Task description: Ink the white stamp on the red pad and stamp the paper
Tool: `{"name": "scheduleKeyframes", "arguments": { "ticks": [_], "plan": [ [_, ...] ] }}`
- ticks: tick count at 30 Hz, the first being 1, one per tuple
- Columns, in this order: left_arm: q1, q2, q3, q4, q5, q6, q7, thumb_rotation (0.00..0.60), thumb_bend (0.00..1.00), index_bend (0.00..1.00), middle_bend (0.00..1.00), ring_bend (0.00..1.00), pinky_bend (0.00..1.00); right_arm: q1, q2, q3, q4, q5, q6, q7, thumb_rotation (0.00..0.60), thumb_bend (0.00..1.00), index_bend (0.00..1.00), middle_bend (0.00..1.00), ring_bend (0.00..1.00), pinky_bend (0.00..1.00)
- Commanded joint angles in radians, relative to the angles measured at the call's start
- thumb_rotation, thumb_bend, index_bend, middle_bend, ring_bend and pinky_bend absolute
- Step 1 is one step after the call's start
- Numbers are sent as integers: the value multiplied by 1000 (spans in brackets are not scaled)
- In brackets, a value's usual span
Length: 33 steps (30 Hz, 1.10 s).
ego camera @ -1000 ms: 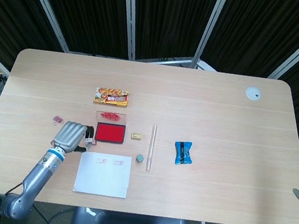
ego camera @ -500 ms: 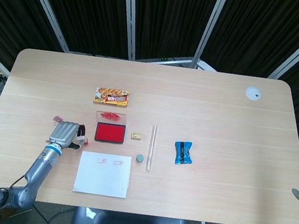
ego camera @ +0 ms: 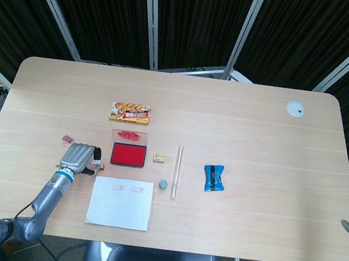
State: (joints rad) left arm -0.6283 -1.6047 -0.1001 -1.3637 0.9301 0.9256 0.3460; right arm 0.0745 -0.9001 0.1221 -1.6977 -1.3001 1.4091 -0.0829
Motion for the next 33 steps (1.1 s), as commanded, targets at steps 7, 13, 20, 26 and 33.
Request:
{"name": "scheduleKeyframes", "arguments": {
  "ticks": [7, 13, 20, 26, 33],
  "plan": [
    [12, 18, 6, -30, 11, 12, 2, 600, 301, 366, 331, 816, 876, -1, 1, 0, -1, 0, 1, 0, 600, 0, 0, 0, 0, 0],
    [23, 61, 0, -102, 16, 44, 14, 600, 282, 329, 287, 808, 870, -2, 4, -1, -6, -3, 2, 3, 600, 0, 0, 0, 0, 0],
    [61, 190, -12, -307, 111, 150, -5, 600, 279, 299, 260, 807, 869, -7, 14, -4, -23, -22, 15, 16, 600, 0, 0, 0, 0, 0],
    [115, 297, 0, -456, 221, 269, -7, 600, 146, 187, 140, 747, 814, -11, 26, -6, -37, -41, 26, 33, 600, 0, 0, 0, 0, 0],
    [228, 390, 56, -536, 361, 449, 9, 600, 0, 2, 0, 191, 286, -13, 37, -9, -41, -61, 29, 64, 600, 0, 0, 0, 0, 0]
  ]
}}
